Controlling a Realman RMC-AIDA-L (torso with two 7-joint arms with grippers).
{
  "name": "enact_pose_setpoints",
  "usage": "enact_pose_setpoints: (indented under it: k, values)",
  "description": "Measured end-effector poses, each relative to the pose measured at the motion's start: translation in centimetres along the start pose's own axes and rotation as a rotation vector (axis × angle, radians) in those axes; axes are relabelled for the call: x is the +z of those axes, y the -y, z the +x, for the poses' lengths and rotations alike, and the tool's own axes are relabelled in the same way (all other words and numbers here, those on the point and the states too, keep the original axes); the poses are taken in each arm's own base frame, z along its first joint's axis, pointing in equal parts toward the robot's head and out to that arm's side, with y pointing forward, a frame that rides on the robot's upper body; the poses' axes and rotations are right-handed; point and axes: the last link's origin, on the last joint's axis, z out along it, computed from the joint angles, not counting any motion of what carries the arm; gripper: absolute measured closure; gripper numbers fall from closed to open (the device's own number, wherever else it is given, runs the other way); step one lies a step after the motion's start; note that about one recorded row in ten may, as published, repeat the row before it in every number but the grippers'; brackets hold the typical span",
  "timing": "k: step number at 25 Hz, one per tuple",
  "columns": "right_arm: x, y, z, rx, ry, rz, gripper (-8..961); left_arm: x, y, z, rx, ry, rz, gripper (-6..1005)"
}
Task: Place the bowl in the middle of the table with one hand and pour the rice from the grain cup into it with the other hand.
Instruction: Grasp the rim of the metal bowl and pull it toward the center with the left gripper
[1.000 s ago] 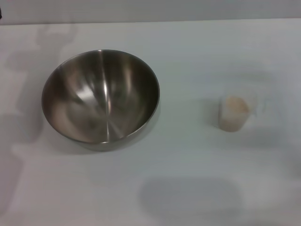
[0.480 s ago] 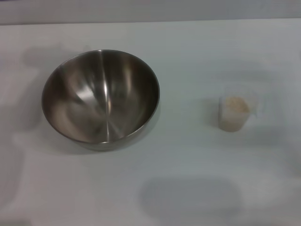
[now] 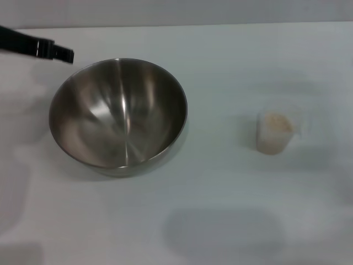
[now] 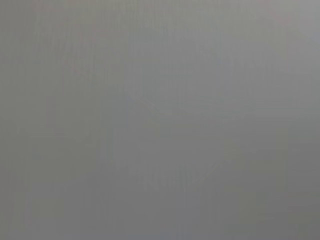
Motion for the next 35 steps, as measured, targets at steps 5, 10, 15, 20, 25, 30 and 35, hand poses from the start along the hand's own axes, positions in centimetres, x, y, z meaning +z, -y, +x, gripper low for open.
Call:
enact_pose_setpoints:
  k: [5,10,15,20,25,30,35]
  values:
    - [0.1,0.1,-0.1,-0.003,0.002,0.000,272,0.5,0.0,-1.0,0.008,0.077,0.011,184]
    - [0.2,0.2,-0.1,-0.005,0.005,-0.001,272,1.0,-0.4,-1.3,0.016,0.112,-0.001,184]
    - [0.2,0.2,-0.1,-0.005,0.005,-0.001,273,2.5,-0.5,-1.8,0.025,0.167,-0.012,184]
    - [0.2,0.2,-0.1,-0.006,0.004,-0.001,273,3.5,-0.3,-2.0,0.053,0.210,0.011,183]
    - [0.2,0.3,-0.1,-0.007,0.003,0.000,273,4.2,-0.2,-2.3,0.070,0.240,0.028,183]
    - [0.1,0.3,-0.1,-0.007,0.002,0.001,273,4.6,-0.3,-2.5,0.083,0.258,0.022,194]
    - [0.0,0.3,0.0,-0.007,0.000,0.001,272,4.8,-0.3,-2.7,0.085,0.265,0.020,222]
